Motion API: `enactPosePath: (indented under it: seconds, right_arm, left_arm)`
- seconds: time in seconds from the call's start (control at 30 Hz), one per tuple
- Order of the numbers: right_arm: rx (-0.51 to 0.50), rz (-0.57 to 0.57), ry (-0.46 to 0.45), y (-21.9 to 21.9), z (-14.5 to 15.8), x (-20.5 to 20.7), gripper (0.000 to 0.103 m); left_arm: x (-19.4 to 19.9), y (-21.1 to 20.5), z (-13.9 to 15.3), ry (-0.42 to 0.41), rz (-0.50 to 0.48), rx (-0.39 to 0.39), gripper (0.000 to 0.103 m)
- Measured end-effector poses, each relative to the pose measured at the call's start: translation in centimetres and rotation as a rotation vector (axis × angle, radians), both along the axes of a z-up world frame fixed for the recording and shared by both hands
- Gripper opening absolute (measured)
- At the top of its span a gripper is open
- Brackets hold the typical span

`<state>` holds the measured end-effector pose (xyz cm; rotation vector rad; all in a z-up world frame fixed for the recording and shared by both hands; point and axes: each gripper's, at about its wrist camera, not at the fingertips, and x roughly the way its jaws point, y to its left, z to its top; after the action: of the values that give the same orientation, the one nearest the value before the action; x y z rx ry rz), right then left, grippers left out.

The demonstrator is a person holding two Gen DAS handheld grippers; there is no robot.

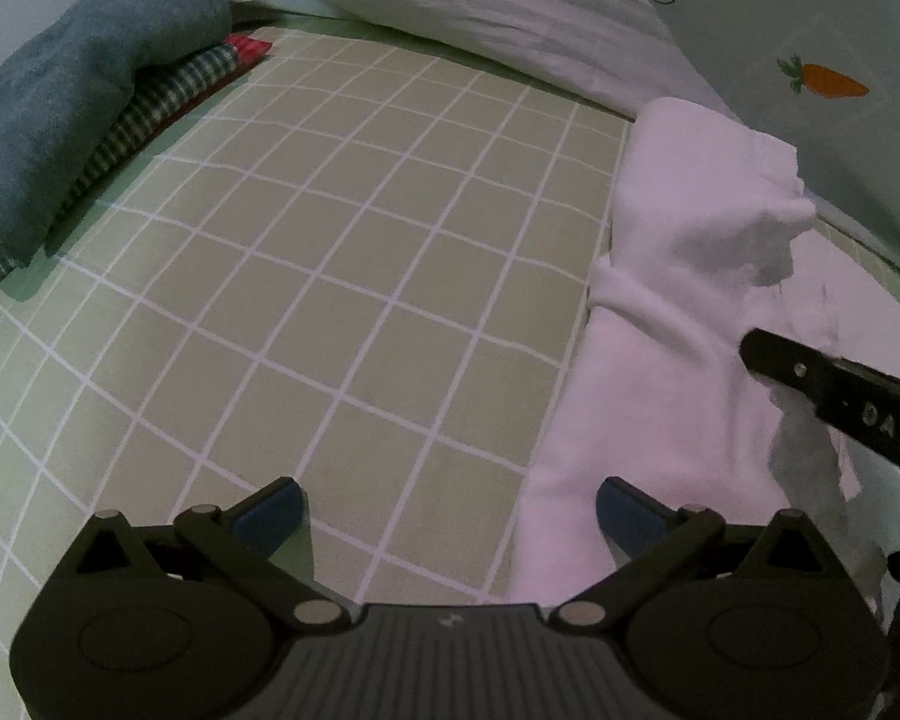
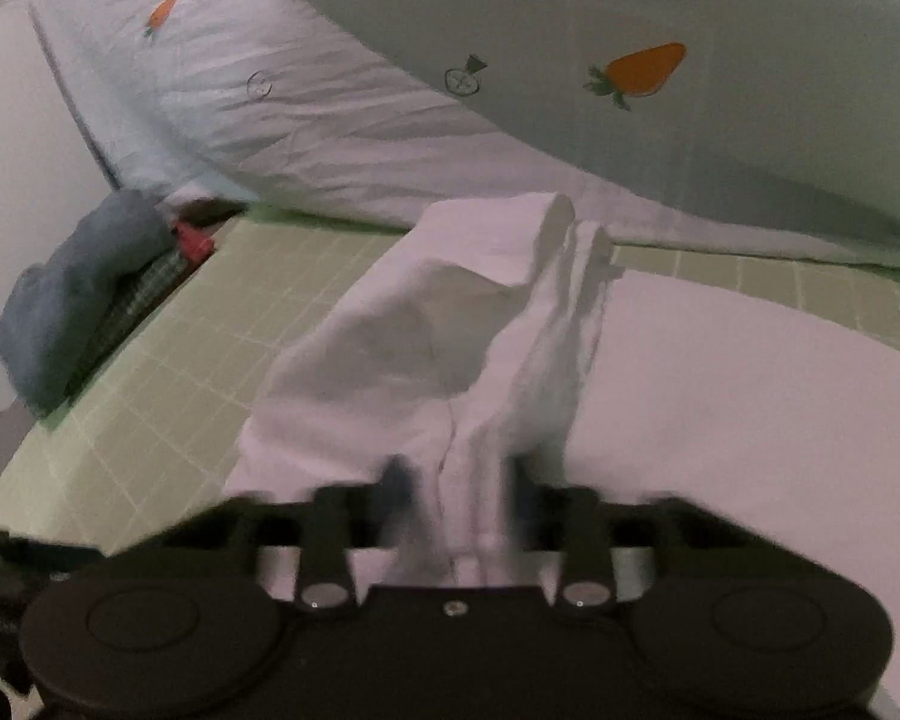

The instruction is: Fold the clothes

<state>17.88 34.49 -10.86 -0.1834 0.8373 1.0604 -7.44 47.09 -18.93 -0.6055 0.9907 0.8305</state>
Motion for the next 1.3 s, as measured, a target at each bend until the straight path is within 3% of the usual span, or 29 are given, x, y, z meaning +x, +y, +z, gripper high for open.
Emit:
enactPosePath:
  seconds: [0.17, 0.47, 0.63, 0.67, 0.77, 0.87, 0.9, 0.93, 1.0, 1.13, 1.2, 1.27, 1.3]
  right_arm:
    - [0.0, -0.022, -0.091, -1.5, 2.4, -1.5, 0.014]
    - [0.076, -0.304, -0.122, -11.2, 8.9, -1.6, 0.014]
    - [-0.053, -0.499, 0.096, -15.8, 4.7, 1.8, 0.041]
    - [-0.044, -0.526, 0.156, -16.7, 4.0, 2.0, 0.044]
    - [0.023, -0.564, 0.306, -18.8, 2.4, 1.5, 0.066]
    - [0.015, -0.525, 0.28, -18.8, 1.8, -0.4, 0.068]
    - [-0.004, -0.491, 0.259, -18.5, 1.9, -1.0, 0.058]
    - [-0.024, -0.464, 0.244, -18.2, 2.1, -1.4, 0.035]
    - [-0.042, -0.487, 0.185, -18.3, 3.2, -2.2, 0.003]
    - [0.058, -0.535, 0.159, -20.8, 6.1, -3.8, 0.001]
    - [-0.03, -0.53, 0.115, -20.9, 5.4, -4.9, 0.0]
    - [-0.146, -0.544, 0.135, -21.1, 3.5, -4.9, 0.0]
    - [-0.145, -0.567, 0.158, -21.5, 3.1, -4.8, 0.0]
  left_arm:
    - [-0.5, -0.3, 0.4, -0.049, -0.001, -0.042, 0.103]
    - [0.0, -4.1, 1.8, -0.062, -0.158, -0.054, 0.103]
    - [0.2, -5.5, 0.9, -0.007, -0.199, -0.066, 0.103]
    - [0.2, -5.5, 0.9, -0.005, -0.206, -0.067, 0.103]
    - [0.1, -5.5, 0.6, 0.001, -0.206, -0.078, 0.103]
    - [0.2, -5.5, 0.5, 0.008, -0.199, -0.087, 0.103]
    - [0.2, -5.6, 0.5, 0.011, -0.203, -0.082, 0.103]
    - [0.3, -5.8, 0.6, 0.016, -0.209, -0.076, 0.103]
    - [0.4, -5.9, 0.8, 0.025, -0.23, -0.069, 0.103]
    - [0.5, -6.7, 1.0, 0.044, -0.286, -0.06, 0.103]
    - [0.6, -7.3, 0.7, 0.069, -0.314, -0.056, 0.103]
    - [0.7, -7.7, 0.4, 0.087, -0.336, -0.049, 0.103]
    - [0.6, -7.8, 0.4, 0.09, -0.343, -0.045, 0.103]
